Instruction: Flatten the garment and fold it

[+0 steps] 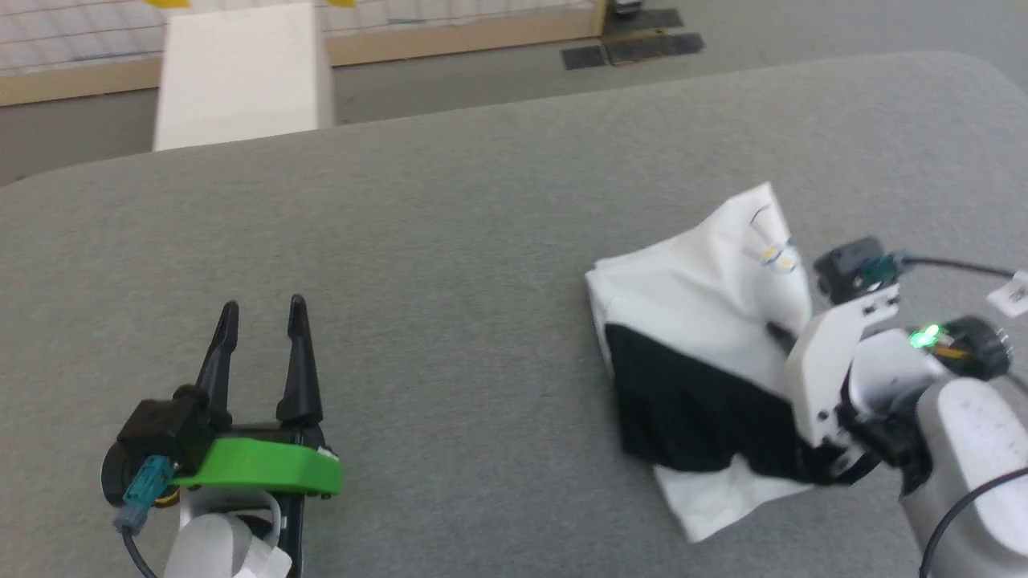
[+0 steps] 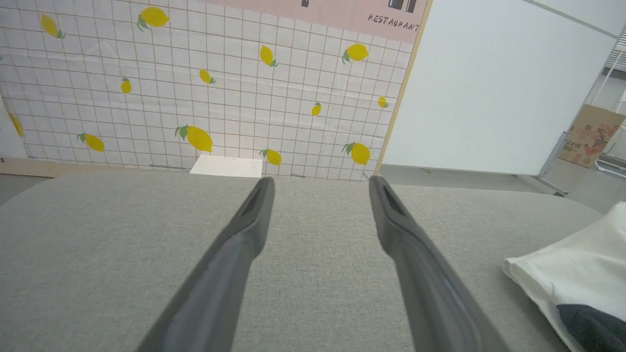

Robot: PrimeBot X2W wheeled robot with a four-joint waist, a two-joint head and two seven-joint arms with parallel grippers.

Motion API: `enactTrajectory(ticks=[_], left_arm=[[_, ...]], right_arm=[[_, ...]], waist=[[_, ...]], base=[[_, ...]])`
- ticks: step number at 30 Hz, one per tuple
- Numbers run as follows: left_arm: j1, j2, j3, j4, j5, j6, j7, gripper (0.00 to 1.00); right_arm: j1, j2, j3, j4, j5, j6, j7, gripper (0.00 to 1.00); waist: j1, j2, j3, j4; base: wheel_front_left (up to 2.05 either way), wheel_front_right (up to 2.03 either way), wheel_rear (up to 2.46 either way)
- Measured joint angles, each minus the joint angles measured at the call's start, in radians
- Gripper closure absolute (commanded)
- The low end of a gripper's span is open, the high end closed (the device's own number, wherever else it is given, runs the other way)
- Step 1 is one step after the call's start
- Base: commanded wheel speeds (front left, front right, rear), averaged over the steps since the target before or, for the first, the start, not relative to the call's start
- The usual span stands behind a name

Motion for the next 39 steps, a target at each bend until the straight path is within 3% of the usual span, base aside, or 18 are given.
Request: enactTrajectory(ticks=[9, 17, 28, 38, 39], left_arm=[[-0.055, 0.024, -0.011, -0.034, 0.018, -0.01, 0.0, 0.0], [-0.111, 0.076, -0.022, -0.097, 0.035, -0.013, 0.026, 0.0], [-0.164, 0.118, -0.04, -0.174, 0.053, -0.013, 0.09, 0.0], [-0.166, 0.133, -0.038, -0.174, 0.053, -0.011, 0.089, 0.0], [-0.166, 0.133, -0.038, -0.171, 0.052, -0.011, 0.088, 0.0]], right_arm=[[-0.143, -0.108, -0.017, 0.076, -0.062, 0.0, -0.037, 1.0], [-0.256, -0.128, -0.145, 0.214, -0.155, 0.0, -0.129, 1.0], [-0.395, -0.115, -0.356, 0.385, -0.379, 0.0, -0.299, 1.0], [-0.448, -0.073, -0.515, 0.464, -0.557, 0.0, -0.346, 1.0], [-0.448, -0.069, -0.528, 0.467, -0.568, 0.0, -0.346, 0.68]], waist=[[0.0, 0.0, 0.073, -0.133], [0.0001, 0.0, 0.19, -0.198], [0.0002, 0.0, 0.342, -0.206], [0.0001, 0.0, 0.374, -0.163], [0.0001, 0.0, 0.37, -0.162]], base=[[0.0, 0.0, 0.0], [0.0, 0.0, 0.0], [0.0, 0.0, 0.0], [0.0, 0.0, 0.0], [0.0, 0.0, 0.0]])
